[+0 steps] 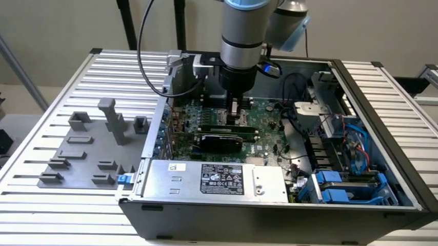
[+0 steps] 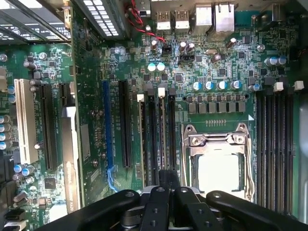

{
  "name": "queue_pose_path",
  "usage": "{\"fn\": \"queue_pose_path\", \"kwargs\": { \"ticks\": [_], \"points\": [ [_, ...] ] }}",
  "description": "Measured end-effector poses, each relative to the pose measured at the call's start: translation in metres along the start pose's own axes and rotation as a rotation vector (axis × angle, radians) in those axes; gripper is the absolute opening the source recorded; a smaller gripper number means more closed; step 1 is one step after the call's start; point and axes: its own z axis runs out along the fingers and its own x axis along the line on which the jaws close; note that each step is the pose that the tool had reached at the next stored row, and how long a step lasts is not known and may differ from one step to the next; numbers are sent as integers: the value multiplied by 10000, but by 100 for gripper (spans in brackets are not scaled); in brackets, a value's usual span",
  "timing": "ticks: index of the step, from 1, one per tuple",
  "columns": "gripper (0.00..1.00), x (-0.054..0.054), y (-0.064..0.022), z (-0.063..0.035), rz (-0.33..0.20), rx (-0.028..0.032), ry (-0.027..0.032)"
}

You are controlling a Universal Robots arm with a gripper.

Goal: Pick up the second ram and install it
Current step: 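Press down the second ram until it locks into place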

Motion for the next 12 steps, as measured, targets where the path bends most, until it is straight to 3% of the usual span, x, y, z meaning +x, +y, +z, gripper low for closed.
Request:
{"fn": "queue_pose_path", "kwargs": {
  "ticks": [9, 12],
  "points": [
    [0, 4, 4, 146, 1, -7, 20],
    [0, 5, 5, 131, 0, -8, 17]
  ]
}}
